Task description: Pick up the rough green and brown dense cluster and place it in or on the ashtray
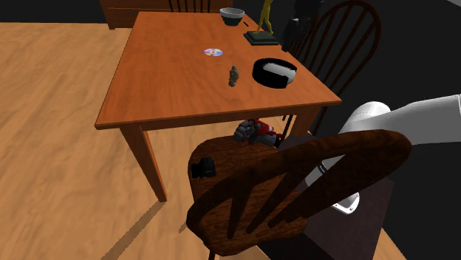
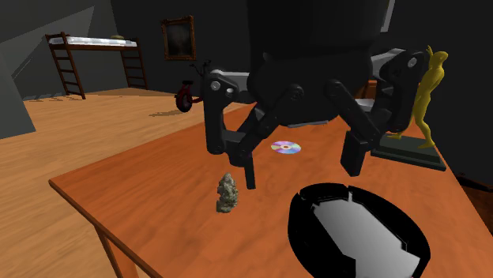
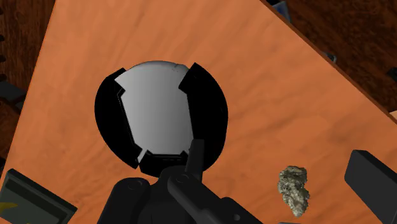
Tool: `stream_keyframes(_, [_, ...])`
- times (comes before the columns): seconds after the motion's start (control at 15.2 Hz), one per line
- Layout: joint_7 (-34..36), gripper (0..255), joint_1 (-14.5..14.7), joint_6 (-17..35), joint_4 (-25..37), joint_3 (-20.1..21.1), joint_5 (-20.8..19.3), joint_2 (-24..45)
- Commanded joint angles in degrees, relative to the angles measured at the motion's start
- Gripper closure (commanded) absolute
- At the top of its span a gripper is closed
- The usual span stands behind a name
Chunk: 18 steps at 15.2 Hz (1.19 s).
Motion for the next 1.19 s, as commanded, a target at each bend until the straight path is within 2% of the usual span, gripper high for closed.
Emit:
stream_keyframes(0.0, [0.00,0,0.00,0.00,0.00,0.00,0.00,0.00])
stream_keyframes(0.59, [15.09,0,-1.50,5.67,7.60,8.91,0.39,19.24])
stream_keyframes(1.12, [28.50,0,-2.38,6.42,20.43,14.51,-3.30,39.17])
